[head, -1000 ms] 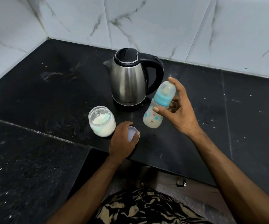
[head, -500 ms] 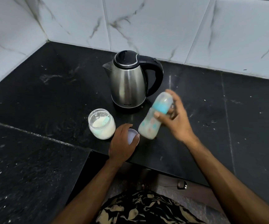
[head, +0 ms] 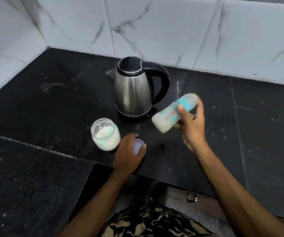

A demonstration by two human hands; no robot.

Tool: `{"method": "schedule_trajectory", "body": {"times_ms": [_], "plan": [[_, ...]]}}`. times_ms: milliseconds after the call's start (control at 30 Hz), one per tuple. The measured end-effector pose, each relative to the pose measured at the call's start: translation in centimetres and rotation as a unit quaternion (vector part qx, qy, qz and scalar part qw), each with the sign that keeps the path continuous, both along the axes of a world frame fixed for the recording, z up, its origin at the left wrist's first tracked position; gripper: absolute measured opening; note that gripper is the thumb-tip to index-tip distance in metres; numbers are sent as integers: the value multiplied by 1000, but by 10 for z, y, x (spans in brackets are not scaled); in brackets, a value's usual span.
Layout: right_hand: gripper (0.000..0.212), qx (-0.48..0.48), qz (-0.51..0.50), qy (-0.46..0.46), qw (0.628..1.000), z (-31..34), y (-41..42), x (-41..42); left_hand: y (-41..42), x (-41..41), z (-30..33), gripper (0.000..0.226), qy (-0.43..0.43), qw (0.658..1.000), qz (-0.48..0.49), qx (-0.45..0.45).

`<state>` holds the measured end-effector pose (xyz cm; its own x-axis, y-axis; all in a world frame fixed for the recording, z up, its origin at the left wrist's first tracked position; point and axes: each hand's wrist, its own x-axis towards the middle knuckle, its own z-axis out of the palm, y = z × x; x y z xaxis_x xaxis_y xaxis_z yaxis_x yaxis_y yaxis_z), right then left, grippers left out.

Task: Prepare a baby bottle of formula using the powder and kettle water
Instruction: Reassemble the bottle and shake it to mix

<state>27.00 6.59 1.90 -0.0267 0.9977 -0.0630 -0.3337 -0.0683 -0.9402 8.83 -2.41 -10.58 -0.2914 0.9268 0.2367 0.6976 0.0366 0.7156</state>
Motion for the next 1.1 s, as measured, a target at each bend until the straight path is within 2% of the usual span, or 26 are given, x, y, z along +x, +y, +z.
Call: {"method": "schedule_trajectory", "body": {"times_ms": [67, 133, 200, 233, 300, 367, 433, 500, 600, 633, 667, 767, 833, 900, 1000, 1033, 1100], "plan": [[64, -2, -4, 20, 1000, 1, -1, -1, 0, 0, 0, 58, 2, 1000, 0, -3], [72, -2, 95, -30, 995, -1, -15, -3, 1, -3, -4, 59, 5, 1000, -7, -13], [75, 16, 225, -103, 969, -4, -30, -3, 3, -7, -10, 62, 15, 999, -25, -30], [75, 24, 246, -122, 961, -4, -31, -3, 3, -8, -12, 61, 21, 999, -28, -35], [72, 30, 182, -98, 978, 2, -23, -3, 3, -7, -10, 58, 20, 999, -16, -26], [63, 12, 59, -30, 998, 8, -8, -1, 2, -3, -4, 56, 10, 1000, -3, -11], [56, -5, -9, 33, 999, 8, 2, -1, 0, 0, -1, 56, 5, 1000, -2, -6], [60, -6, 31, 11, 999, 5, -4, -3, 1, -1, -3, 55, 6, 1000, -1, -6], [71, 21, 210, -105, 972, 0, -27, -6, 4, -7, -11, 56, 16, 999, -29, -23], [72, 32, 237, -122, 963, -1, -30, -6, 4, -8, -12, 57, 22, 999, -34, -28], [71, 38, 227, -117, 966, 1, -28, -7, 4, -8, -11, 56, 22, 999, -30, -31], [59, 11, 66, -25, 997, 11, -9, -8, 1, -2, -3, 53, 4, 1000, 0, -6], [57, 0, 9, 35, 999, 12, 0, -7, 0, 1, 1, 55, 2, 1000, 0, -3], [64, 2, 58, 6, 998, 12, -7, -7, 1, -2, -3, 54, 8, 1000, -1, -1], [73, 25, 221, -98, 970, 7, -25, -7, 5, -8, -12, 53, 13, 999, -34, -19], [72, 31, 224, -97, 969, 5, -25, -7, 6, -8, -10, 52, 10, 999, -34, -21], [67, 23, 133, -57, 989, 7, -15, -5, 3, -4, -7, 52, 3, 1000, -9, -4]]}}
